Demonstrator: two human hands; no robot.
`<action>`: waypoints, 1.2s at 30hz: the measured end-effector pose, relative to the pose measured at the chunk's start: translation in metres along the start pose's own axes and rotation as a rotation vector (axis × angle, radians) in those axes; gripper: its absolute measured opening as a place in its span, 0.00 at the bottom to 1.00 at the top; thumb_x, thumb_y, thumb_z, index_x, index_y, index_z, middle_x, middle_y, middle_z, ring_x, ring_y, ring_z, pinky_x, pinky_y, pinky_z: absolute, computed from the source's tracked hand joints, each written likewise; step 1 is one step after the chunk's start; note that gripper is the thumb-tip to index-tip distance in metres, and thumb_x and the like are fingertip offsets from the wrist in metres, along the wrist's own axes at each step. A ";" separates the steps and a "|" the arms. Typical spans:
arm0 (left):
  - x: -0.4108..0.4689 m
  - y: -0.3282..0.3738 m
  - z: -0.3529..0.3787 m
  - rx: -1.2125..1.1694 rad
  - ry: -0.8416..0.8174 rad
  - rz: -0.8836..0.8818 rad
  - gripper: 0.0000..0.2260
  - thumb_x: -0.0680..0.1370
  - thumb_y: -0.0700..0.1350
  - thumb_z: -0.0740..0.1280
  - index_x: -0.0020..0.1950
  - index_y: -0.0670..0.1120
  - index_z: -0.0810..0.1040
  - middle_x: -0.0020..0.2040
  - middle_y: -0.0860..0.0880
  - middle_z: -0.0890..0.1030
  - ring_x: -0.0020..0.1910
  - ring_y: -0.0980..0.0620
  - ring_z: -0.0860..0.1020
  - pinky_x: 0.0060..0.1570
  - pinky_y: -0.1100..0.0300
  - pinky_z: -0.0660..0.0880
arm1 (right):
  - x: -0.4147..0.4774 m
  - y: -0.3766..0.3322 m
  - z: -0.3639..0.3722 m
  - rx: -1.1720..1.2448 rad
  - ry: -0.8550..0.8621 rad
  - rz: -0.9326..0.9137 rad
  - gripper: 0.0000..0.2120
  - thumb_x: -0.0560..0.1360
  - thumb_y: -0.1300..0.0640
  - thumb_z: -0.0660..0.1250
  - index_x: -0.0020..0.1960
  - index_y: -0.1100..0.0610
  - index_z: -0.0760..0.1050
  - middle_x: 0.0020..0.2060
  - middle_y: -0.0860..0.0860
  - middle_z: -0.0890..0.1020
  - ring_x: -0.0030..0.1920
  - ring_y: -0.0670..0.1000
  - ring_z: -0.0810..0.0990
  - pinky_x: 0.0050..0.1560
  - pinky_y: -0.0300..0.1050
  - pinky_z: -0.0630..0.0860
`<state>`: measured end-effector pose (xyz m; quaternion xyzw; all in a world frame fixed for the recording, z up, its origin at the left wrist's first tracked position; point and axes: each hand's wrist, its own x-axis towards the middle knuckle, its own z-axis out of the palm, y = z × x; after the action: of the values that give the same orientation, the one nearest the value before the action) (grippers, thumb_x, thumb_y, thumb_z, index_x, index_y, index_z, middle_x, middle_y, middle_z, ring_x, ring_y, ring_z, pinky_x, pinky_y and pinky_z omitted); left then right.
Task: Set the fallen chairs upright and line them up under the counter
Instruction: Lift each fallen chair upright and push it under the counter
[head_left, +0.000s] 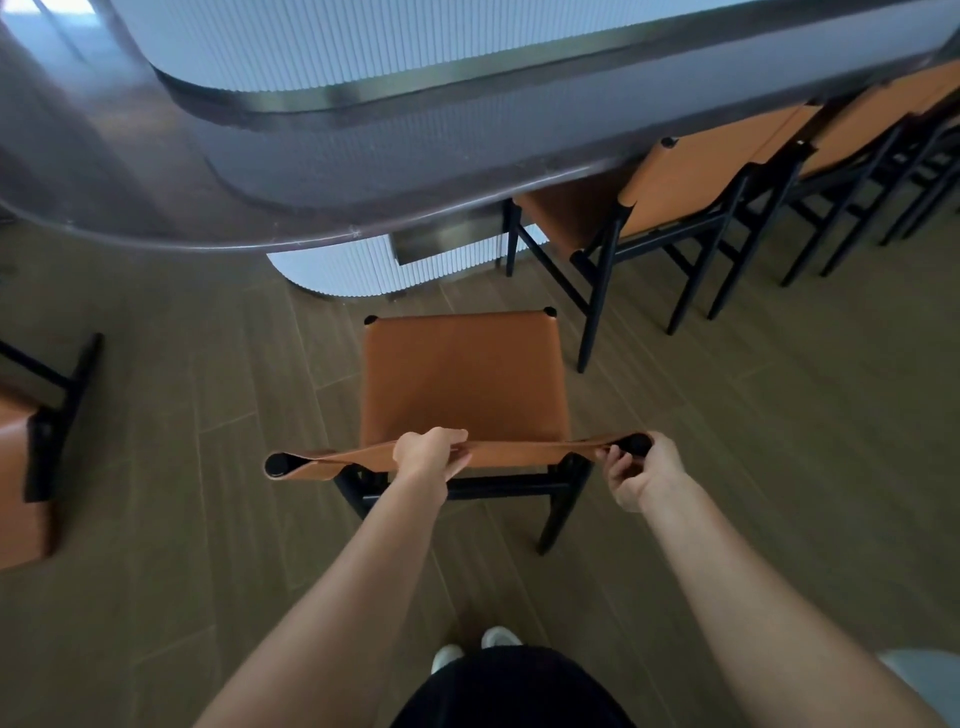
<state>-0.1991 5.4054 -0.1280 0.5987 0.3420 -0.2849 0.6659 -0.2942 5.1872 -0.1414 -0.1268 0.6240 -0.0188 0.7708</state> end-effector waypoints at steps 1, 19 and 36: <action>0.000 0.001 -0.002 -0.019 -0.028 -0.014 0.13 0.75 0.30 0.67 0.59 0.35 0.73 0.51 0.37 0.79 0.47 0.43 0.81 0.44 0.54 0.79 | -0.002 0.003 0.000 0.010 -0.006 -0.029 0.21 0.75 0.46 0.63 0.46 0.66 0.76 0.27 0.61 0.80 0.17 0.49 0.74 0.15 0.33 0.67; 0.022 0.013 -0.087 -0.189 -0.067 -0.141 0.16 0.80 0.39 0.63 0.67 0.37 0.68 0.55 0.36 0.73 0.59 0.39 0.75 0.55 0.45 0.74 | -0.017 0.057 0.047 -0.304 -0.076 -0.119 0.08 0.80 0.59 0.61 0.54 0.64 0.71 0.44 0.61 0.78 0.44 0.60 0.78 0.53 0.54 0.75; 0.068 0.148 -0.011 -0.214 0.107 -0.038 0.08 0.75 0.35 0.66 0.53 0.38 0.71 0.45 0.39 0.77 0.40 0.44 0.78 0.43 0.48 0.78 | -0.031 -0.015 0.172 -0.310 -0.144 -0.264 0.18 0.75 0.70 0.59 0.64 0.64 0.68 0.60 0.65 0.72 0.63 0.69 0.72 0.59 0.73 0.71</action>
<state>-0.0420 5.4366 -0.0936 0.5320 0.4168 -0.2272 0.7012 -0.1324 5.2086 -0.0760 -0.3257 0.5406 -0.0143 0.7755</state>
